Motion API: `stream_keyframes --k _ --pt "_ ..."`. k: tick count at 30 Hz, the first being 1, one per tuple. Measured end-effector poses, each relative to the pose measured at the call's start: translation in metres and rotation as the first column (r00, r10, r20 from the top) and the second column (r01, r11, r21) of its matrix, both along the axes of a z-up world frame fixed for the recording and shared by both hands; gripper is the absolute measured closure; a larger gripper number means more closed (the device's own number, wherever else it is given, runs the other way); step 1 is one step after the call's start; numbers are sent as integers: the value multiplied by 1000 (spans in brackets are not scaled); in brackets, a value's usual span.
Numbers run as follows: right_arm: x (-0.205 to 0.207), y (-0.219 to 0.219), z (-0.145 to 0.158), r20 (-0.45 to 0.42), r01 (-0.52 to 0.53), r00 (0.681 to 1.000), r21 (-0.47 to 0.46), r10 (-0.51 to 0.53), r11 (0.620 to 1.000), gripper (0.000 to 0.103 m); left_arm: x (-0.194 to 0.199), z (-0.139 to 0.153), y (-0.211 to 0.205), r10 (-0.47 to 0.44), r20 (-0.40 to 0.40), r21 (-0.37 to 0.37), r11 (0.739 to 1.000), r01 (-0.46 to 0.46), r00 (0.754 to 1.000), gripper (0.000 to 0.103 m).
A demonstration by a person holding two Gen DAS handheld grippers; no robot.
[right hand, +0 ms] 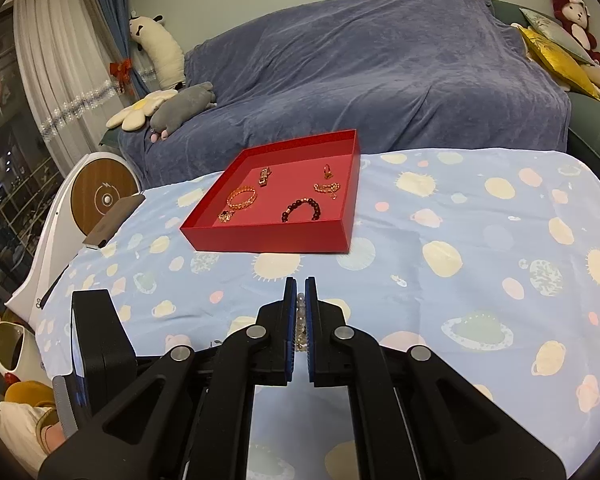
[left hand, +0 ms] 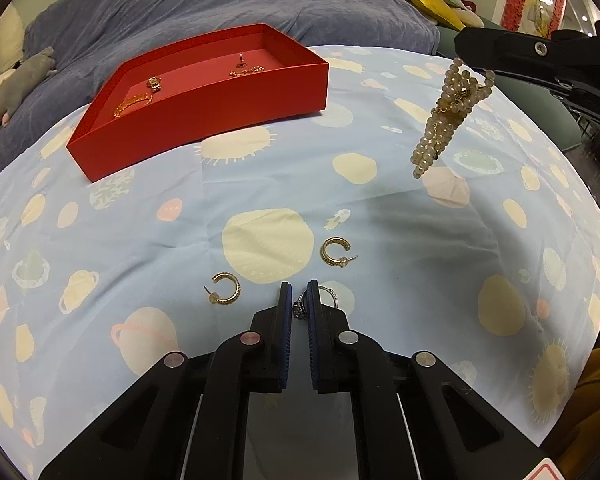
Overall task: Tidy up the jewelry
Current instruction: 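Grasp a small silver ring with the left tool while the right tool lifts the pearls, then carry the ring with the left tool while the right tool carries the pearls over the box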
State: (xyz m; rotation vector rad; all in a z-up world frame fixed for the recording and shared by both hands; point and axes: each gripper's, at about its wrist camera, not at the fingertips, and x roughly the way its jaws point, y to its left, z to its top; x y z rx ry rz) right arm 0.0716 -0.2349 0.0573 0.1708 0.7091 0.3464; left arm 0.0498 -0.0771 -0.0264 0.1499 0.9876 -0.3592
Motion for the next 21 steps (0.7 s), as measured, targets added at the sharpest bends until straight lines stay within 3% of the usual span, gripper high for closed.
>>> stream_keyframes --k 21 --pt "23 26 29 54 4 998 48 -7 999 100 17 50 56 142 42 -143 981 -135 989 98"
